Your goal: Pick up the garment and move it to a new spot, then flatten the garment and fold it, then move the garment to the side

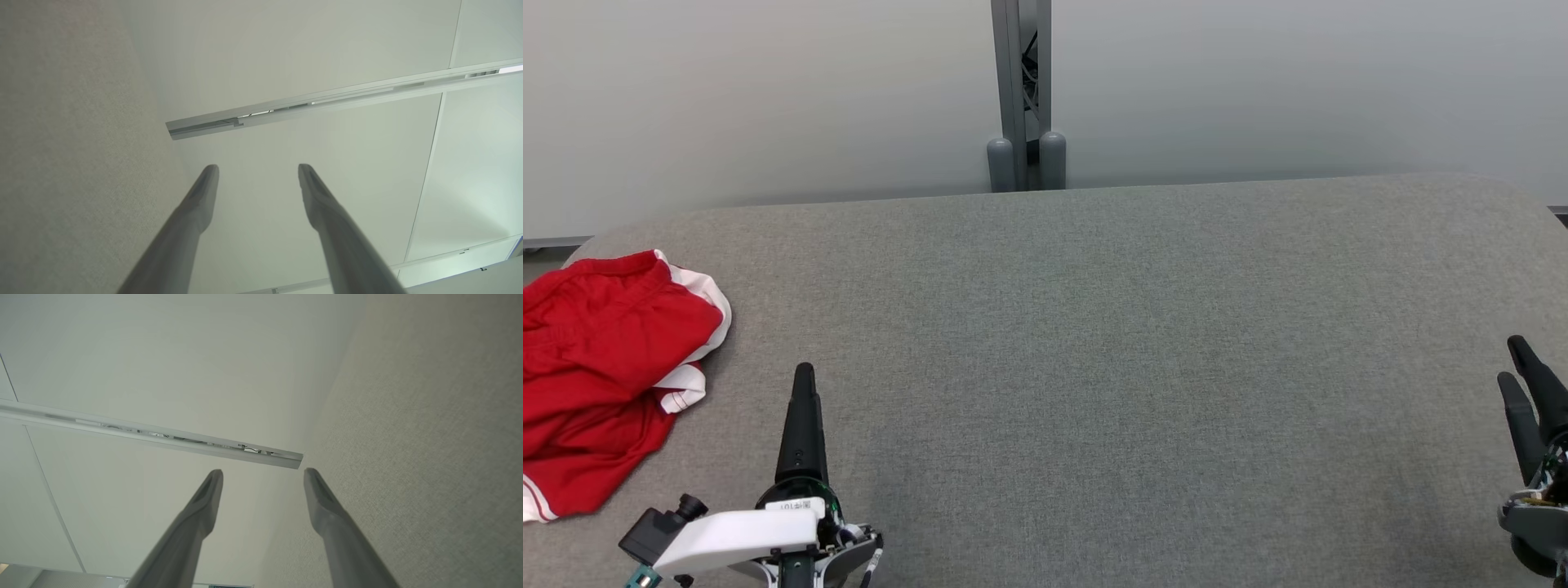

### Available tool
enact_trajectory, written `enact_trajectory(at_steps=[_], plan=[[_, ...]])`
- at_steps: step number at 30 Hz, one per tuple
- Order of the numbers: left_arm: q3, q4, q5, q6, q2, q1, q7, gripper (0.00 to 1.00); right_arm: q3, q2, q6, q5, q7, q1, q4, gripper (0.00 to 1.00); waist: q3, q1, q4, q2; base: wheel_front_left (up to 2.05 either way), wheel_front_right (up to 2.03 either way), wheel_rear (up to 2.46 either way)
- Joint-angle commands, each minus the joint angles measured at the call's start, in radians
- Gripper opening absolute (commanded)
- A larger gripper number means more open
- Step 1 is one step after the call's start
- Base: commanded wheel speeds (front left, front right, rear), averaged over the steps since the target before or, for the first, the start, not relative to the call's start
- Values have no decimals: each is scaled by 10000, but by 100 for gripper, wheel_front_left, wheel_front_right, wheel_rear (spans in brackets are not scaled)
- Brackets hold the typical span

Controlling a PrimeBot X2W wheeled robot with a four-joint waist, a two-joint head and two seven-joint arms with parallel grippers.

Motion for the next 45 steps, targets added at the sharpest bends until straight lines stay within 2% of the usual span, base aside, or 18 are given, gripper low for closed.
enact_trajectory(at_steps=[1,7,13,22,35,45], plan=[[161,-230,313,-5,80,-422,-34,100,97,-168,2,-440,-218,-199,-312,100,-2,0,4,-1,0,0,0],[467,-513,1748,-6,43,-663,-38,100,353,-134,2,-2110,-763,-201,-786,100,-5,0,10,-1,0,0,0],[699,-742,3669,67,31,-838,-41,100,628,-109,2,-3751,-1271,-212,-1321,100,-13,0,-1,-1,0,0,0],[645,-937,6111,254,48,-992,-45,100,1327,-195,3,-5891,-1980,-257,-1850,100,-38,0,0,-1,0,0,0],[118,-453,8676,515,384,-953,-28,100,2487,-291,3,-7961,-2835,9,-1804,100,-108,0,28,-1,0,0,0],[140,-15,9878,844,449,-966,491,100,3080,-213,3,-9262,-3462,210,-1456,100,-152,0,59,-1,0,0,0]])
